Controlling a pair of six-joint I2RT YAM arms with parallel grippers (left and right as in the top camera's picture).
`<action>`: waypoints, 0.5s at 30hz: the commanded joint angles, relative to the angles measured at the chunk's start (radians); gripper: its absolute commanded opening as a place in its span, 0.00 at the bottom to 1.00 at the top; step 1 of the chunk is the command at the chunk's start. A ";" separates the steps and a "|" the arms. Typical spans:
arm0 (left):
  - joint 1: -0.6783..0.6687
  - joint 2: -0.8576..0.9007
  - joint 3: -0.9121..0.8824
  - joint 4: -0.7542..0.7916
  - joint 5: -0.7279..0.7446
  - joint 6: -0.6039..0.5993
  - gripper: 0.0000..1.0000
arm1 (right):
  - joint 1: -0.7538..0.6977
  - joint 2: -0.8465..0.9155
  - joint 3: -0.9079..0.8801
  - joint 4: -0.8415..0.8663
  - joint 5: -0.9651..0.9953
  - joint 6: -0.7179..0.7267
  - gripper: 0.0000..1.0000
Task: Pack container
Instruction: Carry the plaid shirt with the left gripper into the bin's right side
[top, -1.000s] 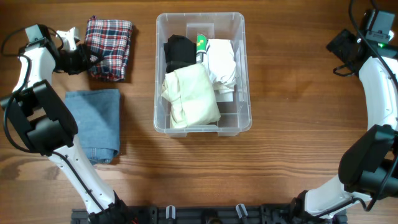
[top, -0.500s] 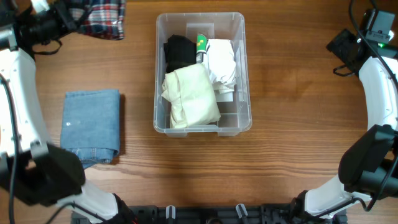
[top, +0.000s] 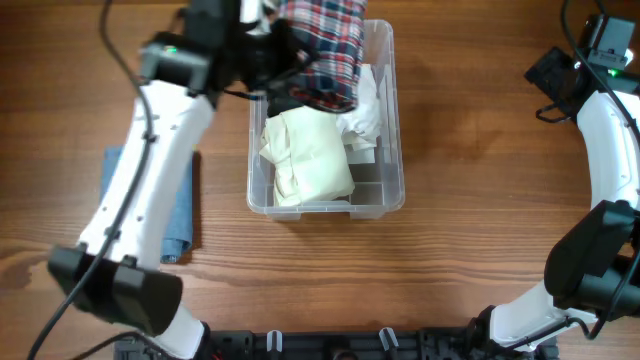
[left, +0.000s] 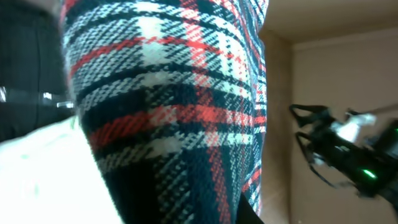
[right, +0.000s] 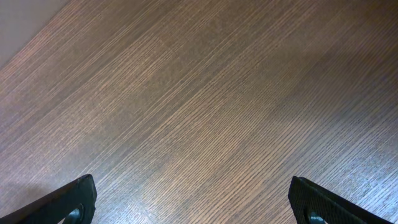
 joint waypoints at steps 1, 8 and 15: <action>-0.092 0.070 0.006 0.034 -0.169 -0.132 0.04 | 0.002 0.012 -0.001 0.003 0.006 0.014 1.00; -0.169 0.240 0.006 0.121 -0.218 -0.157 0.04 | 0.003 0.012 -0.001 0.003 0.006 0.015 1.00; -0.177 0.318 0.006 0.132 -0.198 -0.160 0.08 | 0.003 0.012 -0.001 0.003 0.006 0.015 1.00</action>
